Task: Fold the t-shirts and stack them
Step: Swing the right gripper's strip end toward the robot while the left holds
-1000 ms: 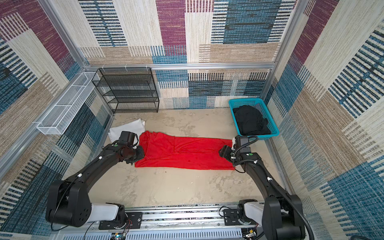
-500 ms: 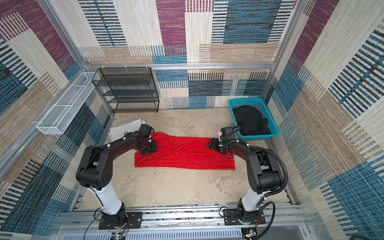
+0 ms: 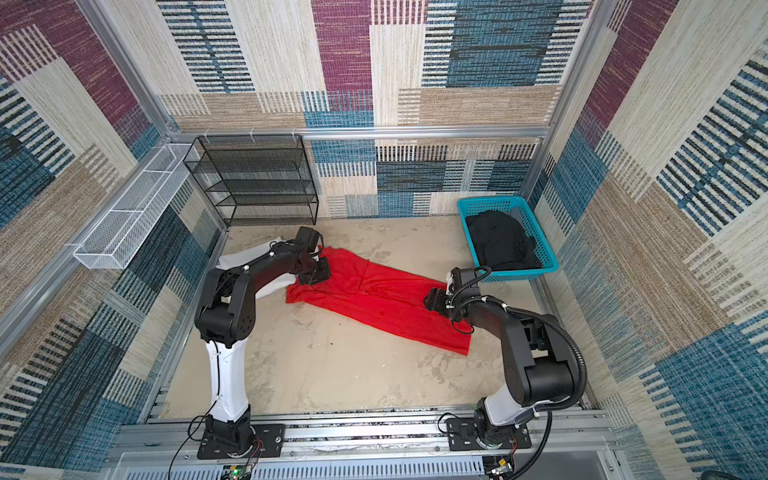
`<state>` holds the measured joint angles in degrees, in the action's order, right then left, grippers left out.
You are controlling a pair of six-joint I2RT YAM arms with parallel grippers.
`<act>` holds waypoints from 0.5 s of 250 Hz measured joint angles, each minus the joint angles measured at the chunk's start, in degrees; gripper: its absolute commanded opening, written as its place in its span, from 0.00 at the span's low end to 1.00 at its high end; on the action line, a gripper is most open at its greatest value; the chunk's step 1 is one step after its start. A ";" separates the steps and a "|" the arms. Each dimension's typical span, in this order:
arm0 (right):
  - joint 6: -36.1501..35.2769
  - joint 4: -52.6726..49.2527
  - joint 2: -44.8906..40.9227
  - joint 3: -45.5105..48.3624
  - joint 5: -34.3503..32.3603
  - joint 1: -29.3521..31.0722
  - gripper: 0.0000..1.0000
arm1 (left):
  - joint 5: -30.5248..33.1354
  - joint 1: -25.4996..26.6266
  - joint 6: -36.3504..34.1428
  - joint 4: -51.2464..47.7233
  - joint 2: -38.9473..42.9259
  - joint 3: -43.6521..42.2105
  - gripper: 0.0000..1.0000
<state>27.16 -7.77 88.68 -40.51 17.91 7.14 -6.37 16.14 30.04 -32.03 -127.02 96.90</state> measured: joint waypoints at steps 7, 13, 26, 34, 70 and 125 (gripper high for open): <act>0.07 0.11 -0.22 0.33 0.61 0.07 0.73 | 0.00 0.04 -0.13 -0.94 -1.86 3.13 0.31; 0.13 0.31 -0.39 0.63 1.22 0.17 0.73 | 0.00 0.07 -0.42 -1.60 -3.43 5.64 0.31; 0.31 0.74 -0.70 1.25 2.60 0.79 0.73 | 0.04 0.09 -1.44 -3.65 -7.21 12.09 0.32; 0.39 1.09 -0.85 1.66 3.61 1.44 0.73 | 0.07 0.09 -1.75 -4.68 -9.66 16.24 0.32; 1.75 4.04 -2.49 5.20 9.20 6.29 0.73 | 0.07 0.00 -3.82 -10.32 -20.59 35.60 0.33; 6.84 7.78 -3.63 9.07 16.96 17.18 0.73 | -2.23 0.00 -5.62 -15.78 -32.61 57.18 0.36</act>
<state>34.00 0.01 85.06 -31.44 34.87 24.32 -8.60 16.14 24.43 -47.81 -159.63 154.08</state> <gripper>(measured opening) 0.730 0.348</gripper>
